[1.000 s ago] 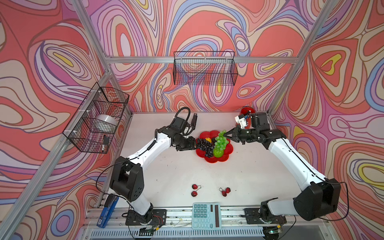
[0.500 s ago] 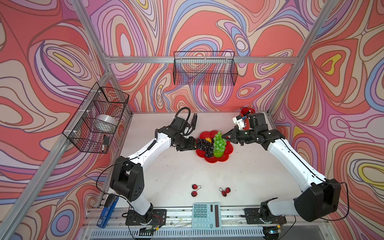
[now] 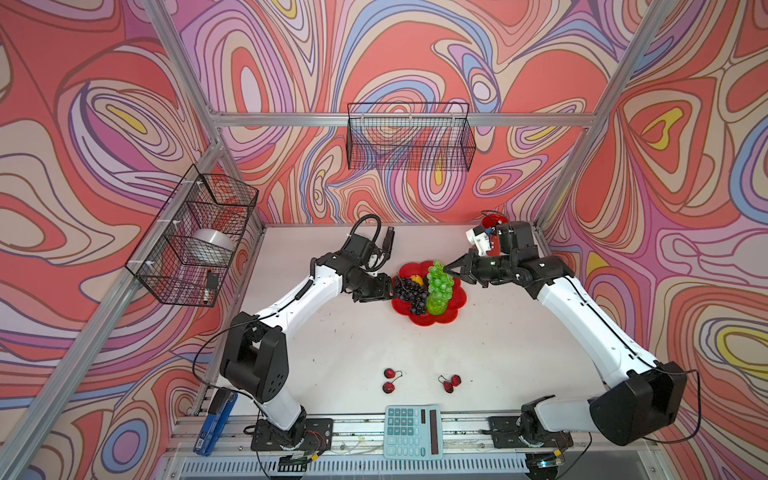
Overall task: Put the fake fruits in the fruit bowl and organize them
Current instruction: 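Lower the green grapes into the bowl beside the green bumpy fruit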
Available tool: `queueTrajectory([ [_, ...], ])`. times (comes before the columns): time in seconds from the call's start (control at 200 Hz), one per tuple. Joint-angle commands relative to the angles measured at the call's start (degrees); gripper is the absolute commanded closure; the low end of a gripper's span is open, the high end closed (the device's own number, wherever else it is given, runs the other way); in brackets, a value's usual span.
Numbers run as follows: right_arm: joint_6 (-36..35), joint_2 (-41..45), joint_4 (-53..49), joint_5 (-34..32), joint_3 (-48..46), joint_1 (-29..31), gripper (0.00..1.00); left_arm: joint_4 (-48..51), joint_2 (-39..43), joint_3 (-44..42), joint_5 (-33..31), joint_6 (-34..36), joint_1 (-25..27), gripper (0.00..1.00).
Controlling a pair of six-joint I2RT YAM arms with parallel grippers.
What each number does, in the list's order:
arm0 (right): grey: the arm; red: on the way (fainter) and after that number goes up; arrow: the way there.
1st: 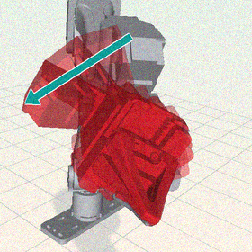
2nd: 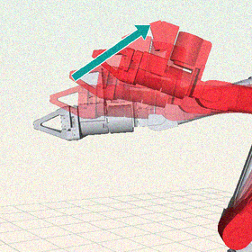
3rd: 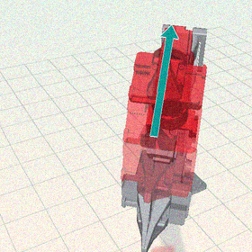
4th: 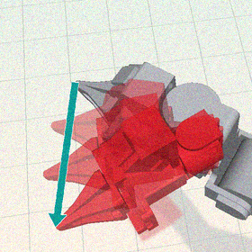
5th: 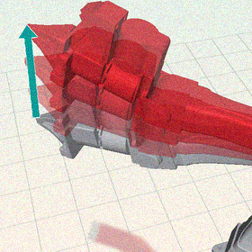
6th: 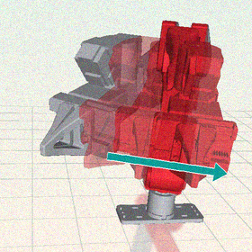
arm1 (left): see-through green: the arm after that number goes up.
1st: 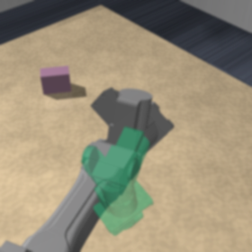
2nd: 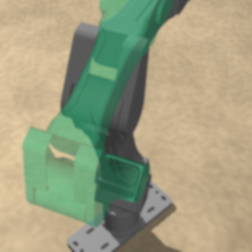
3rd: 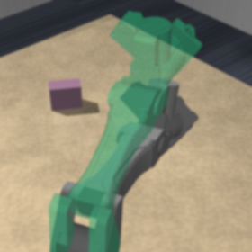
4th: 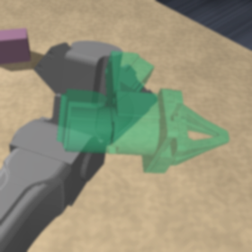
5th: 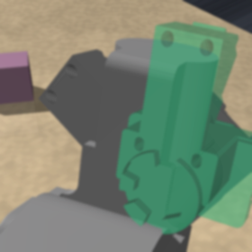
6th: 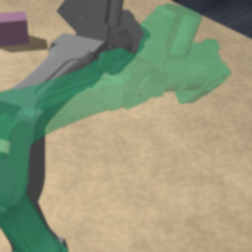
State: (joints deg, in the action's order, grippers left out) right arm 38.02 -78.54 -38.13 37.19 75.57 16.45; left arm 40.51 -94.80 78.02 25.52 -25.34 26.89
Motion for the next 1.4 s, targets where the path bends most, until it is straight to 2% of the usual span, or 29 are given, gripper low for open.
queueTrajectory([
  [0.0,0.02,1.48,1.94,-0.07,-0.29,0.25,1.00,0.45,-0.56,0.90,0.43,-0.50,-0.26,0.44],
  [0.406,0.04,1.38,1.30,-0.48,0.28,2.27,1.00,-0.06,-0.82,0.67,0.80,-0.58,-0.27,0.44],
  [0.846,2.31,-1.69,11.42,3.48,-10.03,2.27,1.00,-0.09,-0.25,-0.06,0.76,-0.26,-0.32,0.44],
  [1.132,-4.11,-2.34,4.94,-2.83,-10.30,0.53,1.00,0.30,-0.42,0.02,0.15,-0.06,-0.29,0.44],
  [1.397,-9.39,-1.29,0.54,-7.88,-11.41,-4.55,1.00,0.35,-1.04,0.29,0.33,-0.17,-0.27,0.44],
])
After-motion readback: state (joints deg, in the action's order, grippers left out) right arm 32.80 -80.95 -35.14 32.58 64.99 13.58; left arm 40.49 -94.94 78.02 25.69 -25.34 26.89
